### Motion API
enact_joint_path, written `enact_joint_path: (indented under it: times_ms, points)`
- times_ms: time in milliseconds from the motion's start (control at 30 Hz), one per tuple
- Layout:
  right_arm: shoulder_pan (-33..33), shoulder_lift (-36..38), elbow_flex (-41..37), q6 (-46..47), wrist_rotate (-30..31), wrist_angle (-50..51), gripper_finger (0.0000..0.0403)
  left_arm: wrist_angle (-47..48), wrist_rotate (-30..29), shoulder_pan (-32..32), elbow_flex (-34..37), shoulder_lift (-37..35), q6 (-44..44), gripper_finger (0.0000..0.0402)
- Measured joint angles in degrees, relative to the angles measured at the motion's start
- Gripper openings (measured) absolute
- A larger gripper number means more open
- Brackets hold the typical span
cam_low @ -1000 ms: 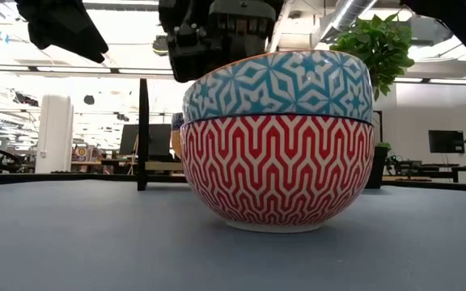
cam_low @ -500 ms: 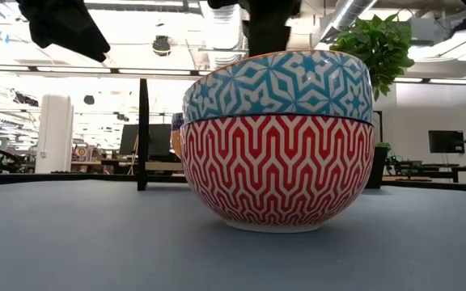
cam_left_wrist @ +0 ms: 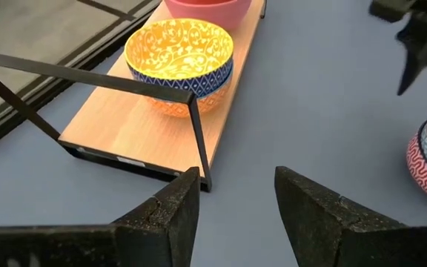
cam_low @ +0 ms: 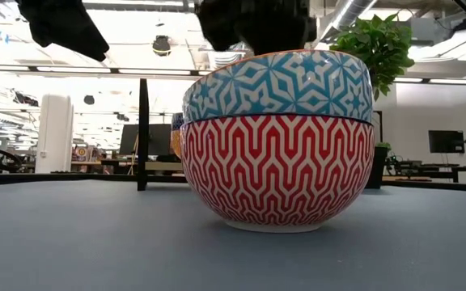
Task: Place and stack bowls onto a shelf
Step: Stack the orange bowl on top of the yellow bowl on the shelf
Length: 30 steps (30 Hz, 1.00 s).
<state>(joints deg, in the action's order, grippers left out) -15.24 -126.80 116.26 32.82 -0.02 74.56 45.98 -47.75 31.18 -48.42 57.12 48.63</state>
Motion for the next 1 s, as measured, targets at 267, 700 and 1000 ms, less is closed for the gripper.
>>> enact_joint_path:
  times_ms: [267, 700, 1000]
  points:
    - [-1.43, 2.16, 0.08, 4.02, 1.89, 3.35, 0.0224, 0.17, -0.27, 0.00, 0.00, 0.02, -1.89, 0.0162]
    - [-2.55, 0.46, 0.08, 2.84, 1.67, 1.56, 0.0223, -0.01, 0.87, 0.00, 0.00, 0.26, -1.06, 0.0162]
    - [-2.35, -1.09, 0.01, 1.40, -1.54, 0.13, 0.0223, 0.04, 0.91, 0.00, 0.00, 0.26, -1.03, 0.0162]
